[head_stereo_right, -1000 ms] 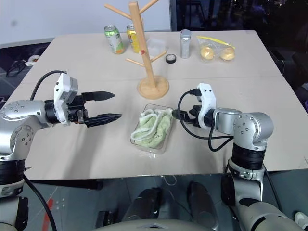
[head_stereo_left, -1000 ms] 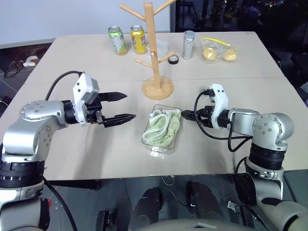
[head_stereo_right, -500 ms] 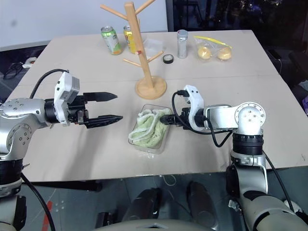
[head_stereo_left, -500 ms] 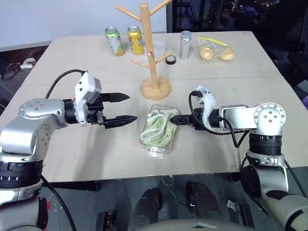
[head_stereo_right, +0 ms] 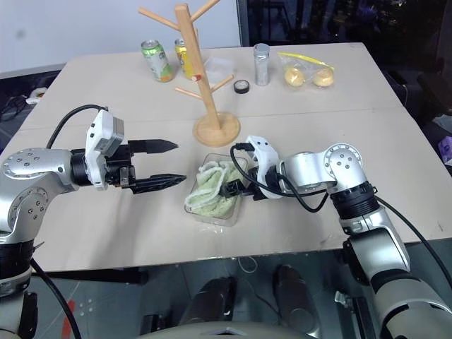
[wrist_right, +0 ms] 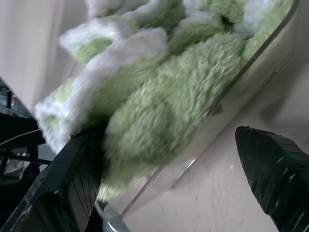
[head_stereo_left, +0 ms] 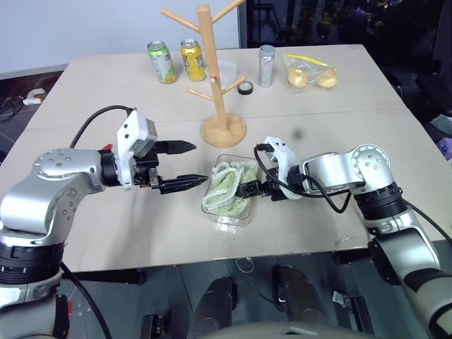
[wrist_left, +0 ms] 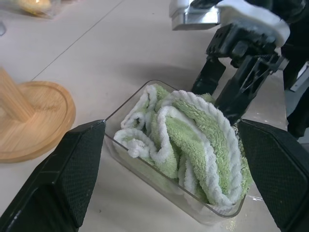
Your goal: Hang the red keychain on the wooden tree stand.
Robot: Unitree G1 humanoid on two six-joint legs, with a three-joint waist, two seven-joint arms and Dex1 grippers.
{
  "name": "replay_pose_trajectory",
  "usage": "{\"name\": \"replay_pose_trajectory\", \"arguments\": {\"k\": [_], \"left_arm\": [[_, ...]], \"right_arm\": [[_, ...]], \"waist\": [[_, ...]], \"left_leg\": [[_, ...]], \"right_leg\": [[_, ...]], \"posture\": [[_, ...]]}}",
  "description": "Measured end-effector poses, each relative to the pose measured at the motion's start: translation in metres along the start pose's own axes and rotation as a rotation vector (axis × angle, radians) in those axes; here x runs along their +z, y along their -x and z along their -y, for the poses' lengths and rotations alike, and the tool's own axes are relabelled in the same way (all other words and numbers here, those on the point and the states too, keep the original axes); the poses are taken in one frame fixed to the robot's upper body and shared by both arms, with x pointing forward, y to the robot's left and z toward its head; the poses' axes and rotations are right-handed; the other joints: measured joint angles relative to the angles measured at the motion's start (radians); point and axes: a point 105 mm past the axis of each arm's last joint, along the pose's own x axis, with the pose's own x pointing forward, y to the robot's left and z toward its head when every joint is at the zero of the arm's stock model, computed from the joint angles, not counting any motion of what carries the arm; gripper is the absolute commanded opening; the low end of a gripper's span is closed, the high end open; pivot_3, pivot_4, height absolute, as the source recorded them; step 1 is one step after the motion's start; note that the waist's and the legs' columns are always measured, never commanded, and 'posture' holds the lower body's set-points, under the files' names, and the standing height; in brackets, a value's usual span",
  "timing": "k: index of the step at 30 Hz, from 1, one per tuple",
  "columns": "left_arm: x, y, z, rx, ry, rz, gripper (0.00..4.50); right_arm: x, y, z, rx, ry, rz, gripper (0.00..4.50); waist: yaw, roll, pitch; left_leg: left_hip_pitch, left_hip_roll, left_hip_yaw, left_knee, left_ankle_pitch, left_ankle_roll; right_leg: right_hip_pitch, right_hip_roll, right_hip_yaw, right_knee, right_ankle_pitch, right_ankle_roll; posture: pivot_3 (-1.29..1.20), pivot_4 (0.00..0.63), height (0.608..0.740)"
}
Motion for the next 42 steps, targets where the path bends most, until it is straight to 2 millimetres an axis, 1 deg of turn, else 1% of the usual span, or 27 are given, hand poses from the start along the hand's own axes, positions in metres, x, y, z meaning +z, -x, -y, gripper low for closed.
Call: {"name": "replay_pose_trajectory", "arguments": {"k": [2,3,7,9,10,15,17,19,21,22,25,28,30,32,34,35,38,39,40,42], "left_arm": [[0.0,0.0,0.0,0.007,-0.001,-0.001,4.5],[0.001,0.0,0.0,0.008,-0.002,-0.001,4.5],[0.002,-0.001,0.0,0.009,-0.006,0.001,4.5],[0.003,-0.001,-0.001,0.009,-0.009,0.003,4.5],[0.004,-0.001,-0.001,0.01,-0.012,0.004,4.5],[0.005,-0.002,-0.001,0.01,-0.013,0.016,4.5],[0.006,-0.003,-0.001,0.012,-0.011,0.023,4.5],[0.006,-0.005,-0.001,0.007,-0.011,0.027,4.5],[0.009,-0.006,-0.001,-0.001,-0.012,0.036,4.5],[0.011,-0.007,0.0,-0.005,-0.012,0.042,4.5],[0.024,-0.013,0.003,-0.038,-0.005,0.106,4.5],[0.029,-0.023,0.012,-0.076,0.003,0.144,4.5],[0.032,-0.033,0.016,-0.091,-0.01,0.177,4.5],[0.036,-0.046,0.016,-0.082,-0.04,0.211,4.5],[0.038,-0.061,0.018,-0.082,-0.071,0.234,4.5],[0.038,-0.064,0.019,-0.085,-0.075,0.236,4.5],[0.044,-0.083,0.013,-0.066,-0.114,0.275,4.5],[0.045,-0.089,0.011,-0.061,-0.121,0.285,4.5],[0.048,-0.099,0.009,-0.062,-0.127,0.304,4.5],[0.047,-0.106,0.009,-0.07,-0.127,0.312,4.5]], "right_arm": [[0.005,-0.005,-0.001,-0.011,-0.01,0.002,3.61],[0.007,-0.007,-0.001,-0.018,-0.009,0.003,3.06],[0.012,-0.01,-0.003,-0.02,-0.003,0.011,1.13],[0.013,-0.009,-0.003,-0.021,0.009,0.015,0.27],[0.013,-0.01,-0.002,-0.022,0.011,0.014,0.04],[0.012,-0.007,-0.001,-0.019,0.031,0.011,0.04],[0.012,-0.004,0.0,-0.021,0.069,0.02,0.04],[0.013,0.005,0.003,-0.036,0.132,0.036,0.04],[0.017,0.021,0.014,-0.079,0.195,0.067,0.04],[0.018,0.025,0.017,-0.093,0.207,0.076,0.04],[0.027,0.055,0.035,-0.173,0.275,0.152,0.04],[0.034,0.082,0.053,-0.27,0.335,0.233,0.04],[0.034,0.093,0.069,-0.343,0.353,0.267,0.04],[0.035,0.104,0.089,-0.42,0.356,0.297,0.04],[0.041,0.114,0.106,-0.479,0.358,0.341,0.04],[0.043,0.116,0.109,-0.489,0.36,0.351,0.04],[0.052,0.126,0.129,-0.513,0.379,0.392,0.04],[0.056,0.127,0.137,-0.52,0.383,0.401,0.04],[0.062,0.13,0.151,-0.538,0.388,0.414,0.04],[0.071,0.135,0.161,-0.548,0.384,0.438,0.04]], "waist": [[-0.001,0.0,0.0],[0.0,0.0,0.0],[0.001,0.0,0.0],[0.0,0.0,0.0],[0.0,0.0,0.0],[0.001,0.0,0.0],[0.002,0.0,0.0],[0.004,0.0,0.0],[0.009,0.0,0.0],[0.01,0.0,0.0],[0.016,0.0,0.0],[0.019,0.0,0.0],[0.022,0.0,0.0],[0.028,-0.001,0.0],[0.028,-0.001,0.0],[0.027,-0.001,0.0],[0.029,-0.001,0.0],[0.029,-0.001,0.0],[0.028,-0.001,0.001],[0.026,-0.001,0.001]], "left_leg": [[0.0,0.0,0.0,0.0,0.0,0.0],[0.0,0.0,0.0,0.0,0.0,0.0],[0.0,0.0,0.0,0.0,0.0,0.0],[0.0,0.0,0.0,0.0,0.0,0.0],[0.0,0.0,0.0,0.0,0.0,0.0],[0.0,0.0,0.0,0.0,0.0,0.0],[0.0,0.0,0.0,0.0,0.0,0.0],[-0.001,0.0,0.0,0.0,0.0,0.0],[-0.001,-0.001,0.0,0.0,0.0,0.001],[-0.002,-0.001,0.0,0.0,0.0,0.001],[-0.002,-0.001,0.0,0.001,-0.001,0.001],[-0.002,-0.001,0.001,0.001,-0.002,0.004],[-0.002,-0.001,0.002,0.001,-0.002,0.004],[-0.002,-0.001,0.004,0.001,-0.002,0.004],[-0.002,-0.001,0.007,0.002,-0.002,0.004],[-0.002,-0.001,0.009,0.002,-0.003,0.004],[-0.002,-0.001,0.01,0.004,-0.003,0.005],[-0.002,-0.001,0.012,0.005,-0.003,0.005],[-0.003,-0.001,0.014,0.006,-0.003,0.006],[-0.002,-0.001,0.016,0.006,-0.004,0.007]], "right_leg": [[0.0,0.0,0.0,0.0,0.0,0.0],[0.0,0.0,0.0,0.0,0.0,0.0],[0.0,0.0,0.0,0.0,0.0,0.0],[0.0,0.0,0.001,0.0,0.0,0.0],[0.0,0.0,0.0,0.0,0.0,0.0],[0.0,0.0,0.001,0.0,0.0,0.0],[0.0,0.0,0.0,-0.001,0.0,0.0],[0.0,0.0,0.0,-0.001,0.0,0.0],[0.0,0.0,0.0,-0.002,0.0,0.0],[0.0,0.0,0.0,-0.002,0.0,0.0],[0.0,0.0,0.0,-0.003,0.0,0.001],[0.0,0.0,0.0,-0.005,0.0,0.001],[0.0,0.0,0.001,-0.005,0.001,0.001],[0.0,0.0,0.002,-0.006,0.002,0.003],[0.0,0.0,0.006,-0.008,0.004,0.006],[0.0,0.0,0.008,-0.008,0.004,0.007],[0.001,0.0,0.009,-0.01,0.007,0.009],[0.002,0.0,0.01,-0.012,0.009,0.009],[0.002,0.0,0.011,-0.014,0.01,0.01],[0.002,0.0,0.014,-0.014,0.011,0.01]], "posture": [[0.0,0.15,0.74],[0.0,0.15,0.74],[0.0,0.15,0.74],[0.0,0.15,0.74],[0.0,0.15,0.74],[0.0,0.15,0.74],[0.0,0.15,0.74],[0.0,0.15,0.74],[0.0,0.15,0.74],[0.0,0.15,0.74],[0.0,0.15,0.74],[0.0,0.15,0.74],[0.0,0.15,0.74],[0.0,0.15,0.74],[0.0,0.15,0.74],[0.0,0.15,0.74],[0.0,0.15,0.74],[0.0,0.15,0.74],[0.0,0.15,0.74],[0.0,0.15,0.74]]}}
